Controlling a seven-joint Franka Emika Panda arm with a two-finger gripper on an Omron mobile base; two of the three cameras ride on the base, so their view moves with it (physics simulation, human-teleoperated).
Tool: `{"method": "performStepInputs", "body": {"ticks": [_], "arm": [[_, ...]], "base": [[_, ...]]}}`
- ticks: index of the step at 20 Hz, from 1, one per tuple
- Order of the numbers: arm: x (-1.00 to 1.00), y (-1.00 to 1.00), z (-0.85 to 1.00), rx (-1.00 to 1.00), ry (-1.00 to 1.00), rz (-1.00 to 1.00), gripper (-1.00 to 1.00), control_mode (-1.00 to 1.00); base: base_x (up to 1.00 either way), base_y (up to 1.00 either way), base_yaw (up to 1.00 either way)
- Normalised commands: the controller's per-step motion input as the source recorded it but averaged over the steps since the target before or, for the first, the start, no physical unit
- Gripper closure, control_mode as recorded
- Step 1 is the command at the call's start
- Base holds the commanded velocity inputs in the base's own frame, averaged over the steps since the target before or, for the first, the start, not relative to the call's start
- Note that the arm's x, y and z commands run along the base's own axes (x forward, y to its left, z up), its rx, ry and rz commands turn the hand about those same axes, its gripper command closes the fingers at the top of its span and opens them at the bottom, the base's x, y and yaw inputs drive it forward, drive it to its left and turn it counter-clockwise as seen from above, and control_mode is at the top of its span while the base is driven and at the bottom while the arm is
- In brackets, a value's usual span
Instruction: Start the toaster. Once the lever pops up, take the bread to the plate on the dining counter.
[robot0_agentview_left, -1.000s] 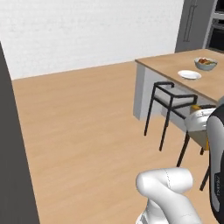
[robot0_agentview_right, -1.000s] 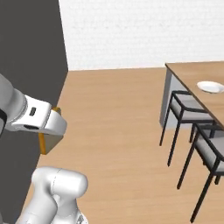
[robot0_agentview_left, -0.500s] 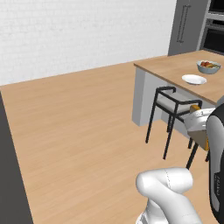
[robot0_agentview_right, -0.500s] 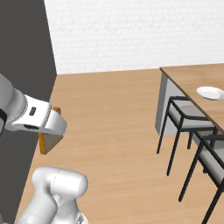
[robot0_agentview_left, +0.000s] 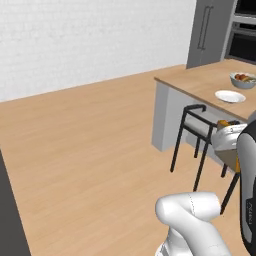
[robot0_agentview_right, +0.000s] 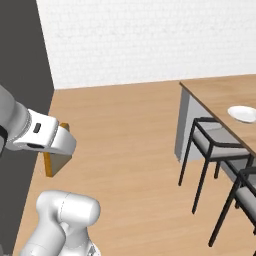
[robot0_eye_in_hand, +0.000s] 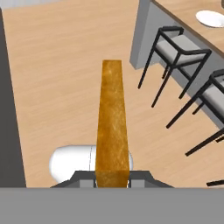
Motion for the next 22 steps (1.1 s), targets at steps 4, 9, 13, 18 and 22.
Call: {"method": "performStepInputs", "body": {"ticks": [4,9,13,18,22], "arm": [[0.0,0.0,0.0,0.0,0.0,0.0,1.0,1.0],[0.0,0.0,0.0,0.0,0.0,0.0,1.0,1.0],[0.0,0.0,0.0,0.0,0.0,0.0,1.0,1.0],[0.0,0.0,0.0,0.0,0.0,0.0,1.0,1.0],[0.0,0.0,0.0,0.0,0.0,0.0,1.0,1.0]], "base": [[0.72,0.32,-0.12],[0.79,0.27,-0.14],[0.71,0.17,-0.29],[0.59,0.17,-0.45],[0.49,0.24,-0.49]]}}
